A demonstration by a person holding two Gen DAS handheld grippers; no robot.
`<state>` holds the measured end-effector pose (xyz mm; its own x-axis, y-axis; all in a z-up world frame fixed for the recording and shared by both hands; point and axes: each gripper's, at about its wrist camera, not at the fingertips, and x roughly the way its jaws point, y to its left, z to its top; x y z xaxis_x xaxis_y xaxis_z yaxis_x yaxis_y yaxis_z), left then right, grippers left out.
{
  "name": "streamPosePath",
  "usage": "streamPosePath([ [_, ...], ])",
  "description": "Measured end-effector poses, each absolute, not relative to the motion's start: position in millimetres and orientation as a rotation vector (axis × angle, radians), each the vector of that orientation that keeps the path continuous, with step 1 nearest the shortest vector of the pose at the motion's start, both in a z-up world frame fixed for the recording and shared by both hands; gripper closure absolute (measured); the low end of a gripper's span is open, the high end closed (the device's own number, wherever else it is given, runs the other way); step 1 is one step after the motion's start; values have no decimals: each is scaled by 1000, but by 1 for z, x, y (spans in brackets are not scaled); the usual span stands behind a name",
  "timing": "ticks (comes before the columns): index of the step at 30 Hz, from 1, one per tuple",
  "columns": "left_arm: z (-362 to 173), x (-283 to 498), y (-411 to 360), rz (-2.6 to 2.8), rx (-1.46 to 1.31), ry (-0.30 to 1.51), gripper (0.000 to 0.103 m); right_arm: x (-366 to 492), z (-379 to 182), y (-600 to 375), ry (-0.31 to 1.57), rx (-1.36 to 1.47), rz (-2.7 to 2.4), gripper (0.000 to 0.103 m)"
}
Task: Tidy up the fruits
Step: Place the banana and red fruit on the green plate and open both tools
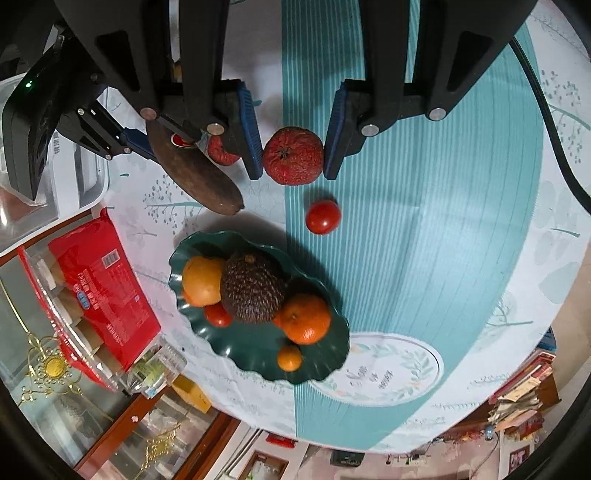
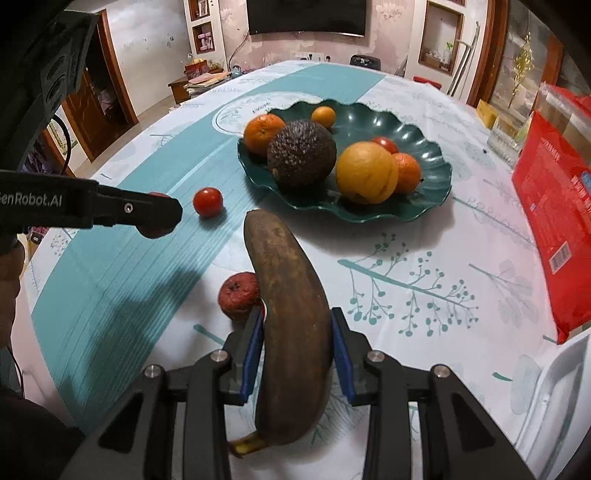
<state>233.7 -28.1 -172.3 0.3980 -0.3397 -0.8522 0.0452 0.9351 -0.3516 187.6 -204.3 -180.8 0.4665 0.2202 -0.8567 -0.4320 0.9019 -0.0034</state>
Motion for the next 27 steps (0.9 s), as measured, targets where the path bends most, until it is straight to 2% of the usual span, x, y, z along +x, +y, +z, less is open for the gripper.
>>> streamPosePath([
  [14,-133,243,5,-230,-254,1038,71,196,-131,-194,918,-204,386,68],
  [27,-112,309,11,-231,-225,949,71,280,-112,-196,802,-206,312,68],
])
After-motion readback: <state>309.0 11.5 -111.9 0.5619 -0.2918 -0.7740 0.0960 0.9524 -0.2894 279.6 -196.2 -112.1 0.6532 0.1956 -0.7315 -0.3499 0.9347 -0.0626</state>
